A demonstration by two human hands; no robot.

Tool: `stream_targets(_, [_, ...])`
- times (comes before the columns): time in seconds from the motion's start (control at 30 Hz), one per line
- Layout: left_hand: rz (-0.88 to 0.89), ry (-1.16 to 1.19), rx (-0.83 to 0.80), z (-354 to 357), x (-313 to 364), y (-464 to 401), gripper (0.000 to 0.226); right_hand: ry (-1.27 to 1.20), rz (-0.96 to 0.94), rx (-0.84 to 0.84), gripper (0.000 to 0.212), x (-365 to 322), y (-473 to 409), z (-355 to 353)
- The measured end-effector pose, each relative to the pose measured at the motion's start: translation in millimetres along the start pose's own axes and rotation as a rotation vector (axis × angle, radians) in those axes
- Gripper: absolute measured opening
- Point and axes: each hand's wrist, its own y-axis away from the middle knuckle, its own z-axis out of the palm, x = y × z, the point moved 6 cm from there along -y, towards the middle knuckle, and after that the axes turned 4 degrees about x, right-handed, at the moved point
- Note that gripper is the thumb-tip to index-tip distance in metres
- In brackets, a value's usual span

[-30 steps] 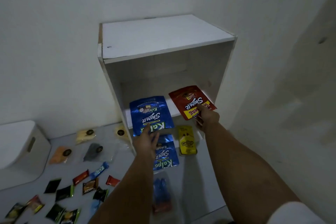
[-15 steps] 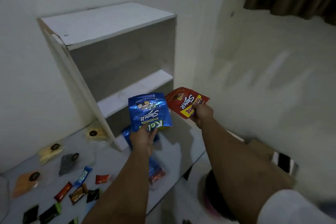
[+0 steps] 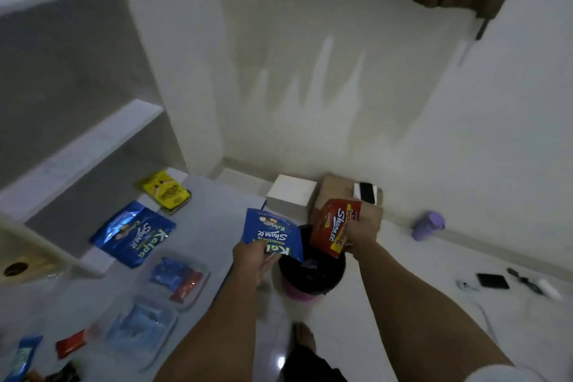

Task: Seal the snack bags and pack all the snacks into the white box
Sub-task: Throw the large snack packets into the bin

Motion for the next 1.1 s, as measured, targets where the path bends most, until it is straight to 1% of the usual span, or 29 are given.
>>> stream_targets(0.13, [-0.067, -0.15, -0.02, 30, -34, -25, 0.038, 0.143, 0.066, -0.001, 0.005, 35, -55, -15])
stream_targets(0.2, [-0.09, -0.229, -0.003, 45, -46, -38, 0.038, 0.243, 0.083, -0.022, 0.01, 42, -74, -15])
stream_targets(0.3, [-0.111, -0.362, 0.023, 66, -68, -70, 0.035, 0.422, 0.062, -0.087, 0.02, 46, -109, -2])
stream_targets(0.4, [-0.194, -0.414, 0.068, 86, -93, -108, 0.021, 0.591, 0.002, -0.154, 0.028, 41, -138, 16])
stream_targets(0.5, [-0.251, -0.472, 0.116, 110, -109, -144, 0.013, 0.713, 0.003, -0.227, 0.03, 47, -173, 40])
stream_targets(0.63, [-0.265, -0.531, 0.126, 138, -127, -189, 0.017, 0.81, 0.01, -0.308, 0.033, 60, -216, 71])
stream_targets(0.7, [-0.274, -0.528, 0.118, 149, -135, -205, 0.018, 0.83, 0.032, -0.352, 0.039, 68, -234, 84])
stream_targets(0.77, [-0.323, -0.476, 0.112, 158, -143, -215, 0.029, 0.854, 0.057, -0.401, 0.046, 75, -245, 94])
stream_targets(0.8, [-0.338, -0.473, 0.11, 161, -146, -219, 0.038, 0.86, 0.067, -0.42, 0.049, 77, -249, 97])
stream_targets(0.87, [-0.338, -0.52, 0.098, 166, -148, -224, 0.05, 0.872, 0.08, -0.445, 0.05, 78, -253, 100])
stream_targets(1.0, [-0.323, -0.568, 0.08, 171, -129, -215, 0.05, 0.914, 0.051, -0.5, 0.05, 62, -248, 102])
stream_targets(1.1, [-0.282, -0.586, 0.077, 168, -96, -204, 0.048, 0.96, -0.028, -0.539, 0.044, 35, -237, 107])
